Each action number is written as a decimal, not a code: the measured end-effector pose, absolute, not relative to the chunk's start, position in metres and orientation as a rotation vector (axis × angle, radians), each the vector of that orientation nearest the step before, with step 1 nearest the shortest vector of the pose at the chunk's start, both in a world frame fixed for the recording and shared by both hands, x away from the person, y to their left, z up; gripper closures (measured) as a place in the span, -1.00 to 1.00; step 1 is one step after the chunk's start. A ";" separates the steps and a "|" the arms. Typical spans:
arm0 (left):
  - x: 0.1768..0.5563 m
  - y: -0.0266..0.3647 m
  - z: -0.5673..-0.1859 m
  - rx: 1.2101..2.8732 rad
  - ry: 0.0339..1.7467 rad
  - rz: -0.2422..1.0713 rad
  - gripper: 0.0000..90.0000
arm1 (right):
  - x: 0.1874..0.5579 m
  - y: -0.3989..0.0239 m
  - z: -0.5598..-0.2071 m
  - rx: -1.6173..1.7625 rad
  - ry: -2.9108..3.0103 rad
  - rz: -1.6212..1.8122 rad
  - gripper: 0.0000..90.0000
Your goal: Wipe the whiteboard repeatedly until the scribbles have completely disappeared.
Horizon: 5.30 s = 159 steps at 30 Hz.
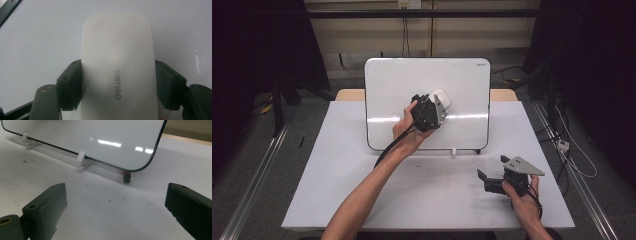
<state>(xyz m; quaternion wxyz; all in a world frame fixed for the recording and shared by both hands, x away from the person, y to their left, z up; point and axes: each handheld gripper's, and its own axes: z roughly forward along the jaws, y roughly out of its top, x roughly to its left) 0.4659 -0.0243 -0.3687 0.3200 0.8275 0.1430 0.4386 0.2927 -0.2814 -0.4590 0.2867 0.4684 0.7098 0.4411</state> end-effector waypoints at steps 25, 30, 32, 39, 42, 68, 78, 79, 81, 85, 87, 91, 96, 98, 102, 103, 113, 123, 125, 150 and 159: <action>0.476 0.000 -0.360 2.110 0.503 1.176 -0.31 | 0.293 -0.281 -0.459 1.256 1.898 1.172 -0.91; 0.463 -0.012 -0.372 2.138 0.433 1.170 -0.31 | 0.293 -0.279 -0.459 1.246 1.906 1.169 -0.91; 0.460 -0.014 -0.376 2.150 0.411 1.166 -0.31 | 0.293 -0.279 -0.459 1.248 1.903 1.171 -0.91; 0.444 -0.022 -0.392 2.172 0.354 1.171 -0.31 | 0.293 -0.280 -0.459 1.246 1.902 1.175 -0.91; 0.446 -0.020 -0.391 2.168 0.356 1.149 -0.31 | 0.293 -0.279 -0.459 1.245 1.904 1.174 -0.91; 0.479 -0.005 -0.357 2.135 0.450 1.132 -0.31 | 0.292 -0.282 -0.458 1.247 1.896 1.178 -0.91; 0.447 -0.025 -0.390 2.198 0.309 1.139 -0.31 | 0.291 -0.279 -0.458 1.240 1.902 1.181 -0.91; 0.444 -0.025 -0.394 2.205 0.293 1.138 -0.31 | 0.291 -0.280 -0.458 1.239 1.901 1.182 -0.91; 0.436 -0.024 -0.401 2.220 0.260 1.143 -0.31 | 0.291 -0.281 -0.458 1.244 1.899 1.180 -0.91; 0.435 -0.024 -0.402 2.238 0.243 1.141 -0.31 | 0.291 -0.281 -0.458 1.245 1.899 1.181 -0.91; 0.438 -0.023 -0.401 2.235 0.246 1.117 -0.31 | 0.291 -0.280 -0.458 1.241 1.901 1.182 -0.91; 0.445 -0.019 -0.394 2.214 0.276 1.109 -0.31 | 0.291 -0.281 -0.458 1.246 1.897 1.185 -0.91; 0.460 -0.010 -0.377 2.188 0.334 1.128 -0.31 | 0.291 -0.282 -0.458 1.246 1.897 1.186 -0.91; 0.468 -0.002 -0.368 2.181 0.372 1.130 -0.31 | 0.291 -0.282 -0.458 1.244 1.897 1.185 -0.91; 0.481 0.013 -0.356 2.122 0.468 1.120 -0.31 | 0.291 -0.282 -0.458 1.251 1.896 1.184 -0.91; 0.481 0.014 -0.357 2.119 0.474 1.119 -0.31 | 0.291 -0.282 -0.458 1.252 1.895 1.184 -0.91; 0.456 0.000 -0.383 2.162 0.382 1.169 -0.31 | 0.290 -0.281 -0.458 1.246 1.900 1.181 -0.91; 0.418 -0.012 -0.422 2.250 0.232 1.176 -0.31 | 0.289 -0.281 -0.458 1.250 1.898 1.179 -0.91; 0.420 -0.011 -0.418 2.262 0.241 1.139 -0.31 | 0.288 -0.282 -0.457 1.253 1.896 1.182 -0.92; 0.487 0.044 -0.354 2.075 0.614 1.180 -0.31 | 0.290 -0.283 -0.459 1.266 1.892 1.177 -0.91; 0.478 0.030 -0.361 2.088 0.588 1.166 -0.31 | 0.292 -0.279 -0.458 1.258 1.903 1.172 -0.91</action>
